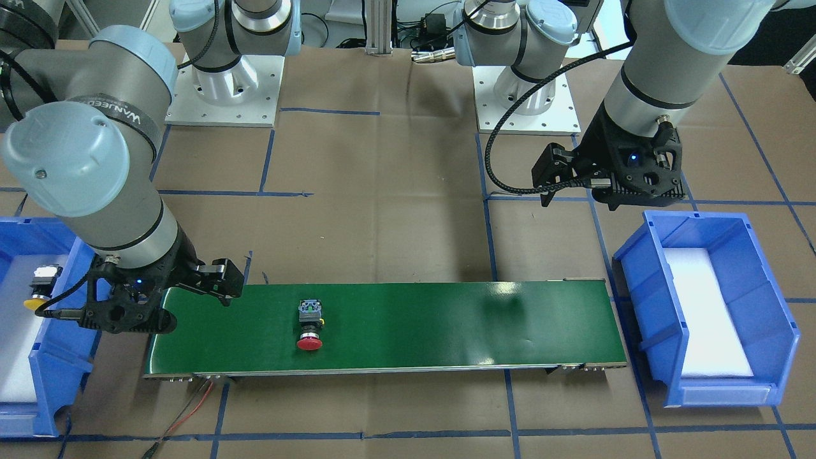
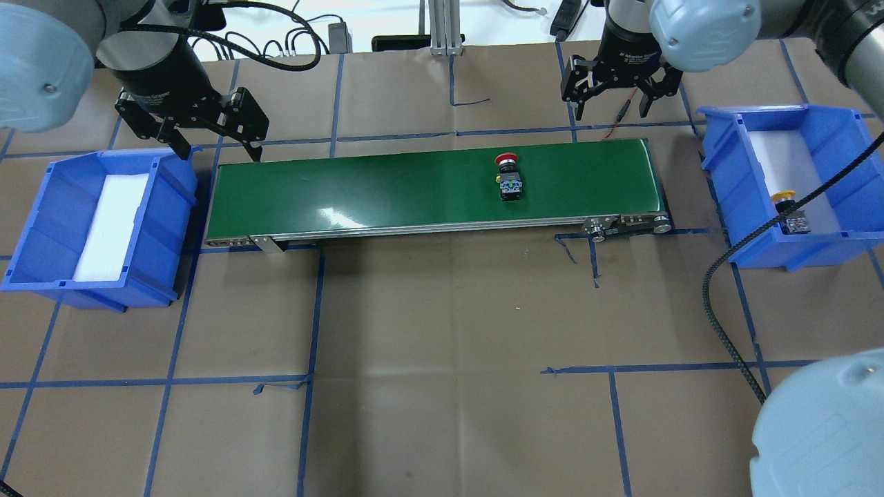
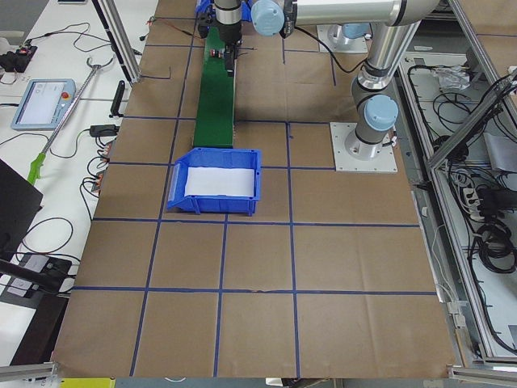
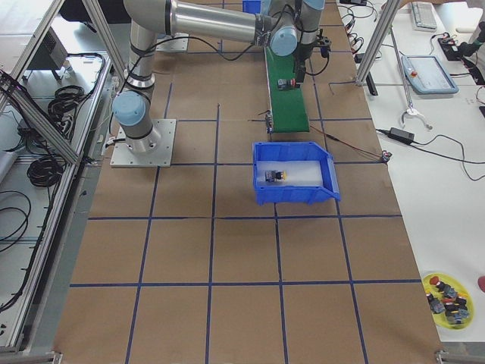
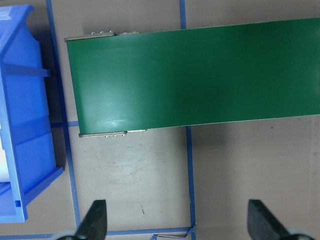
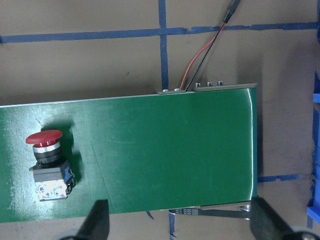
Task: Transport two buttons from left to right
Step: 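Move the right gripper above the conveyor toward the arriving red button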
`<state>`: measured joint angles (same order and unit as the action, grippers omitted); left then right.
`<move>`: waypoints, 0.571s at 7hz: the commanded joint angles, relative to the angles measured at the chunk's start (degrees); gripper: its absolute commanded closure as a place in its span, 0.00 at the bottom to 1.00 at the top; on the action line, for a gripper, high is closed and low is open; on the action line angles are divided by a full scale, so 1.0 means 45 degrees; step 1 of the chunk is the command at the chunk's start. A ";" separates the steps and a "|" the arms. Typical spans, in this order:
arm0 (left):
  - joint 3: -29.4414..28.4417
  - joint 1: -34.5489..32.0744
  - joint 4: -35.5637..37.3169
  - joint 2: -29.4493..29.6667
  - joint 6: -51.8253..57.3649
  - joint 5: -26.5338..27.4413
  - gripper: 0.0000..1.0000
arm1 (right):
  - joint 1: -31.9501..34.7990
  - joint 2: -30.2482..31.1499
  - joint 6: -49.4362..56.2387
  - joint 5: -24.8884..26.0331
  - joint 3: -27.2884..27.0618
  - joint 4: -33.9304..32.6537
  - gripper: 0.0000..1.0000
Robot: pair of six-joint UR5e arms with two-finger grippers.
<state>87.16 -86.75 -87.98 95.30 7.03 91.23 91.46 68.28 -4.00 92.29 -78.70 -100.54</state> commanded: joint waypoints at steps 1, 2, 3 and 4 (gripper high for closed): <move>0.0006 0.0000 0.0000 -0.0006 0.0000 0.0000 0.00 | 0.0221 -0.0077 -0.0010 -0.0525 -0.0361 -0.0099 0.02; -0.0013 0.0000 0.0000 -0.0006 0.0000 0.0000 0.00 | 0.0376 0.0001 -0.0010 -0.0819 -0.0847 -0.0428 0.02; -0.0014 0.0000 0.0000 -0.0006 0.0000 0.0000 0.00 | 0.0378 0.0001 -0.0107 -0.0899 -0.1258 -0.1166 0.02; -0.0014 0.0000 0.0000 0.0014 0.0000 0.0000 0.00 | 0.0397 -0.0076 -0.0224 -0.0900 -0.1359 -0.1366 0.02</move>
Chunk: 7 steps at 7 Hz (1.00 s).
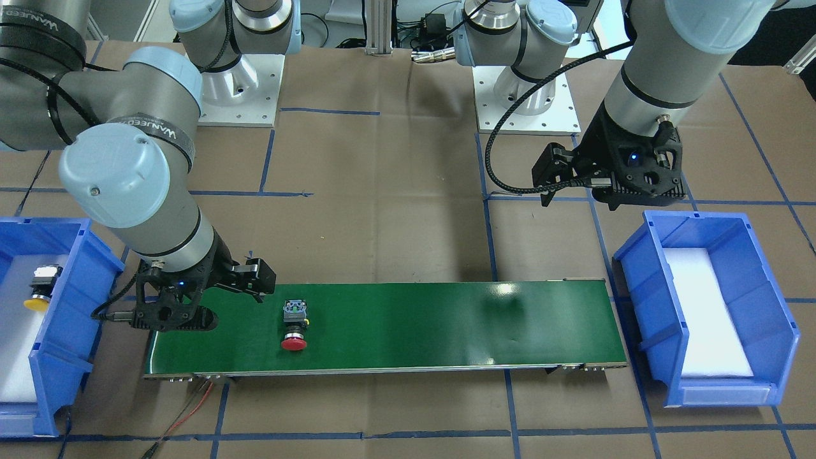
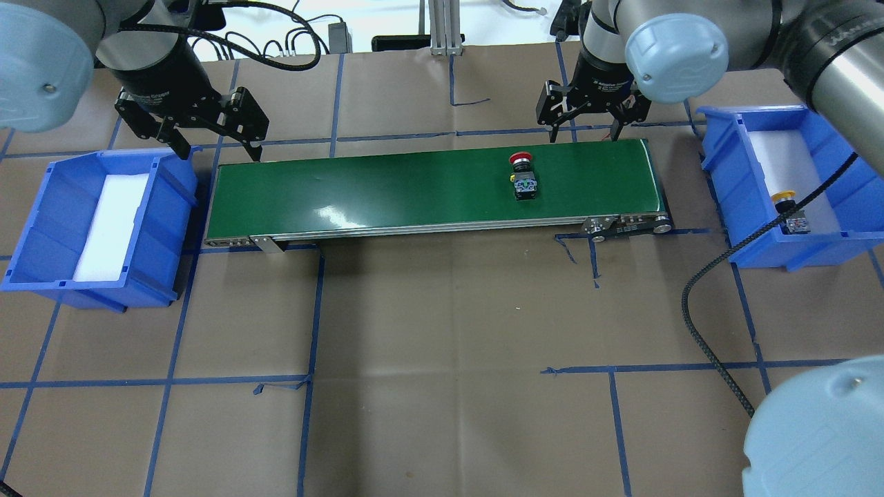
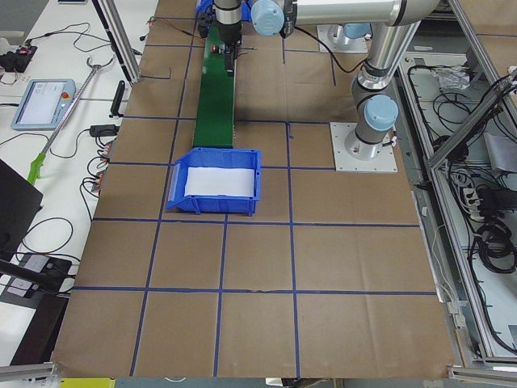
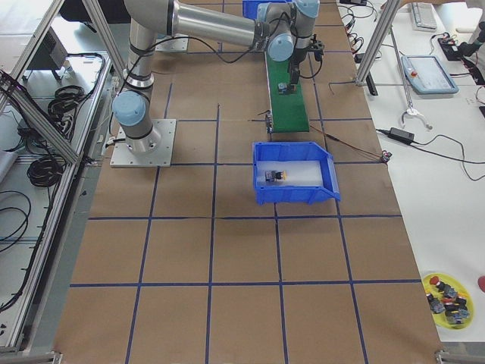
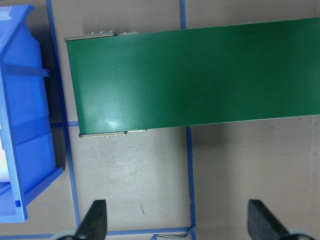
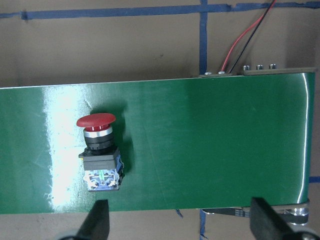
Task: Transport two buttons from left to right
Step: 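Move the right gripper above the conveyor toward the arriving red button, then lower the right gripper and grasp the red-capped button on the belt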
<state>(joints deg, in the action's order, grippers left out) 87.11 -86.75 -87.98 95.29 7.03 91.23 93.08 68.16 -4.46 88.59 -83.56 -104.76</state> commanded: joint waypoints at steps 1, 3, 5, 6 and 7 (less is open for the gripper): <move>-0.0022 0.0000 0.0000 0.0016 0.0000 0.0000 0.00 | 0.0058 -0.0125 -0.0276 -0.0077 -0.0260 -0.0451 0.01; -0.0042 0.0000 0.0000 0.0016 0.0000 0.0000 0.00 | 0.0058 -0.0475 -0.0278 -0.0096 -0.0279 -0.0606 0.01; -0.0042 0.0000 0.0000 0.0016 0.0000 0.0000 0.00 | 0.0097 -0.1217 -0.0278 -0.0096 -0.0259 -0.1738 0.01; -0.0042 0.0000 0.0000 0.0016 0.0000 0.0000 0.00 | 0.0097 -0.1355 -0.0278 -0.0212 -0.0279 -0.1741 0.01; -0.0042 0.0000 0.0000 0.0016 0.0000 0.0000 0.00 | 0.0097 -0.1531 -0.0259 -0.0329 -0.0376 -0.1741 0.01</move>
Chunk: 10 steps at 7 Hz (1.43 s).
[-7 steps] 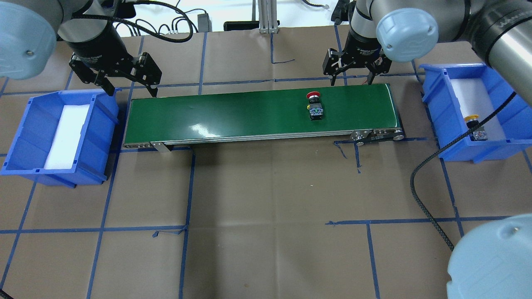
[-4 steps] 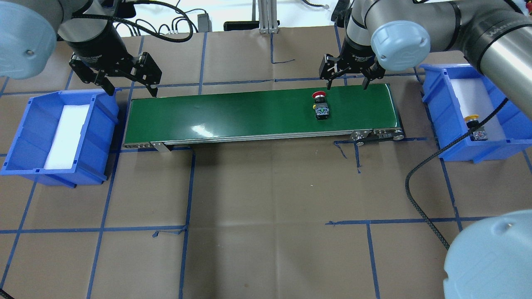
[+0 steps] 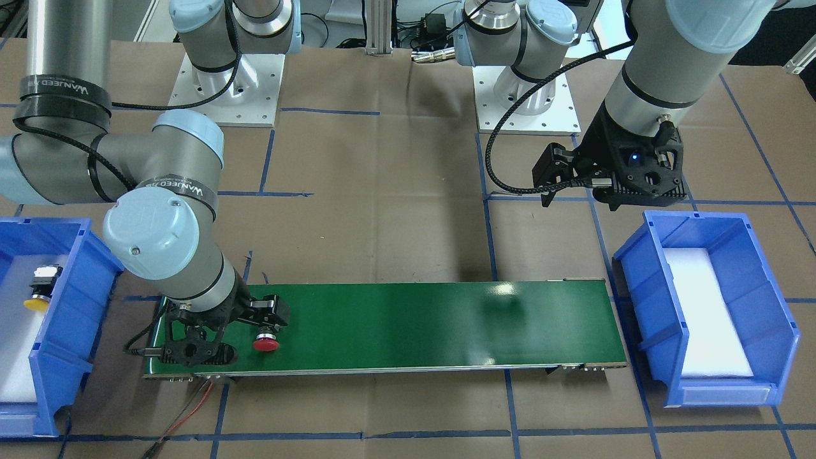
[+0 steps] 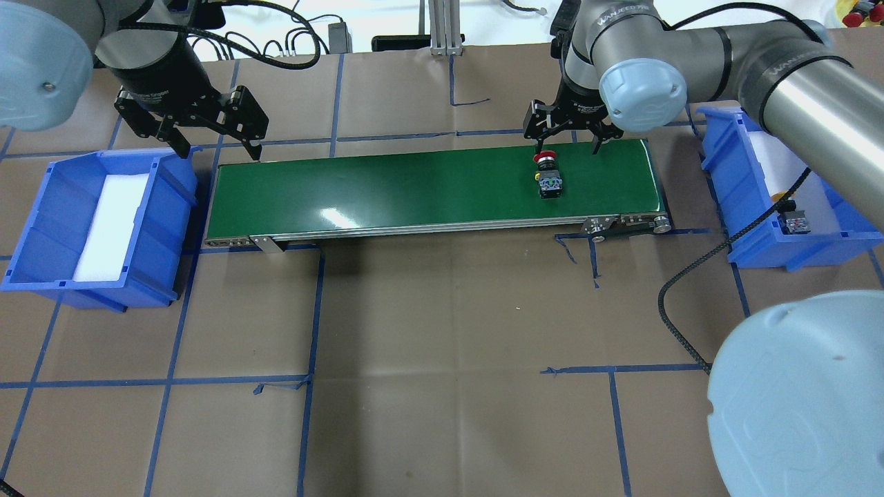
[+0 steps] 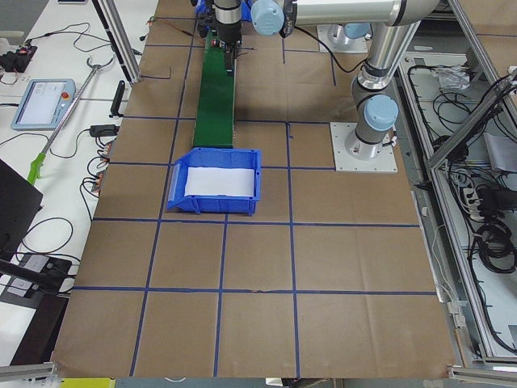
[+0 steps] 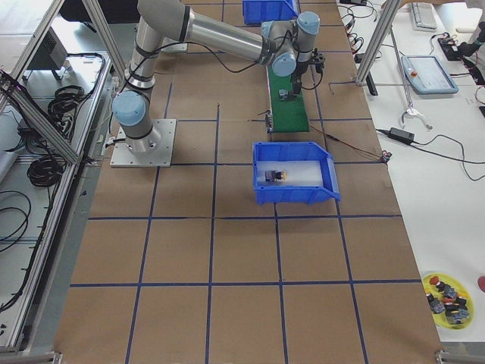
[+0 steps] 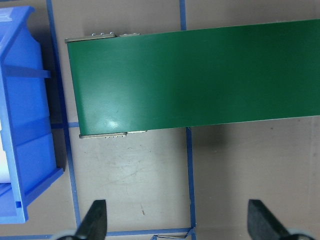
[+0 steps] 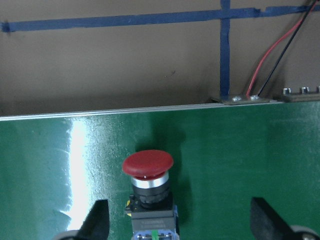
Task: Transport two buttons from left to right
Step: 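Lower the right gripper and grasp the red-capped button on the belt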
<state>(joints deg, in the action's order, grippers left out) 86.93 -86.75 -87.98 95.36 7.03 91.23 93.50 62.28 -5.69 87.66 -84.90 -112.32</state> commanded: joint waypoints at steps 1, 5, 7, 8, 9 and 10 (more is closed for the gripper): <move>0.0000 0.0000 0.0000 0.0000 0.0000 0.0000 0.00 | -0.0015 -0.0459 0.0015 -0.0124 -0.0059 -0.0080 0.02; 0.0000 0.0000 0.0000 0.0000 0.0000 0.0000 0.00 | -0.0404 -0.0717 0.0150 0.0031 0.0018 0.0735 0.62; 0.0000 0.0000 0.0000 0.0000 0.0000 0.0000 0.00 | -0.0718 -0.0657 0.0210 0.0032 0.0641 0.2455 0.94; 0.0000 0.0000 0.0000 0.0000 0.0000 0.0000 0.00 | -0.0893 -0.0328 0.0230 -0.0007 0.0838 0.2478 0.96; 0.0000 0.0000 0.0000 0.0000 0.0000 0.0000 0.00 | -0.1320 0.0100 0.0384 -0.0046 0.1168 0.2807 0.96; 0.0000 0.0000 0.0000 0.0000 0.0000 0.0000 0.00 | -0.2059 0.0530 0.1063 -0.0065 0.1578 0.3101 0.96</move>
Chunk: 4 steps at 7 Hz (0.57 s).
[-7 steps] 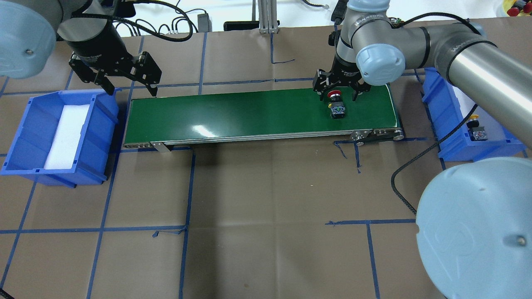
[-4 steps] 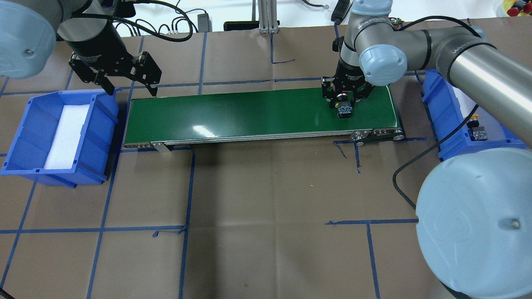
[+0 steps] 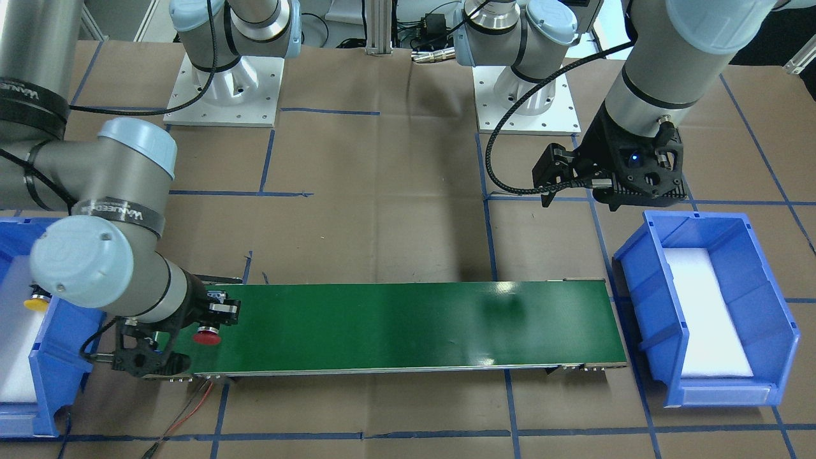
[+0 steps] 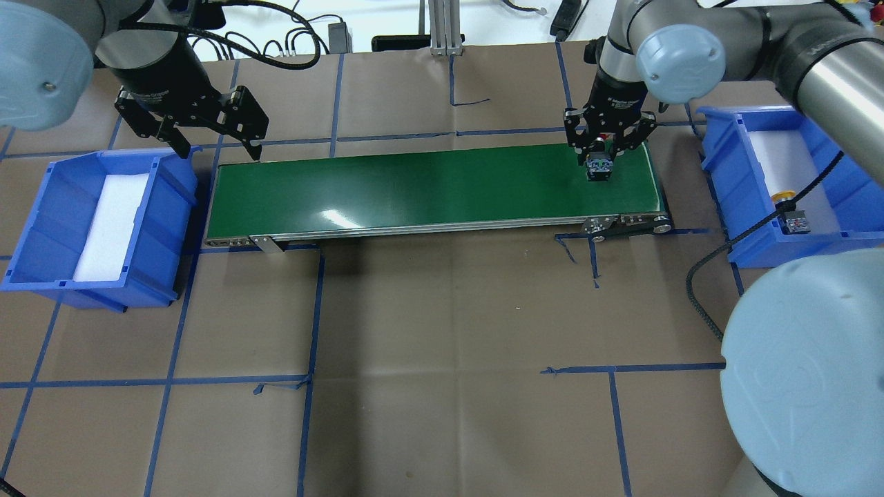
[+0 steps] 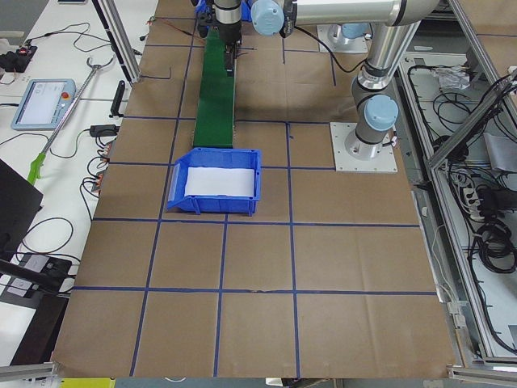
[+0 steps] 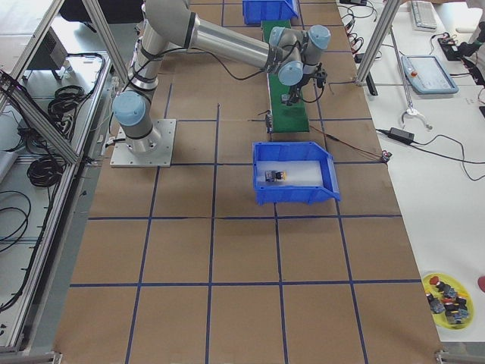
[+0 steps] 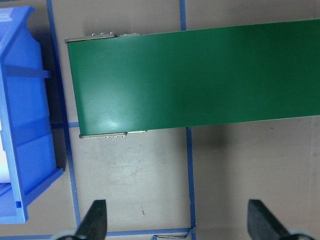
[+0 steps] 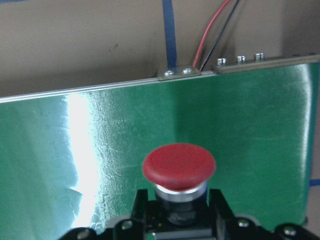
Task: Transport two buttons from left to right
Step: 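Carry the red button to the right bin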
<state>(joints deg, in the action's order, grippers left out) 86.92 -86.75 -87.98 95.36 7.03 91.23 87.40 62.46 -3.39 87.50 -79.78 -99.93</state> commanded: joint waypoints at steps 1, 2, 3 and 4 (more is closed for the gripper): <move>-0.0019 0.0020 0.0000 0.0020 0.0000 0.0001 0.00 | -0.1891 0.0610 0.2338 -0.0030 0.0927 0.0584 0.95; -0.0019 0.0020 0.0000 0.0001 0.0000 0.0001 0.00 | -0.3159 0.0437 0.4599 -0.0011 0.1358 0.0605 0.95; -0.0019 0.0040 0.0000 0.0001 0.0000 0.0001 0.00 | -0.4158 0.0203 0.5917 0.0009 0.1555 0.0586 0.95; -0.0019 0.0040 0.0000 0.0001 0.0000 0.0001 0.00 | -0.4922 -0.0108 0.6761 0.0105 0.1673 0.0489 0.95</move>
<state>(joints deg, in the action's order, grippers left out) 86.84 -86.60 -87.98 95.38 7.03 91.23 69.97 63.37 21.04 87.62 -73.21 -97.44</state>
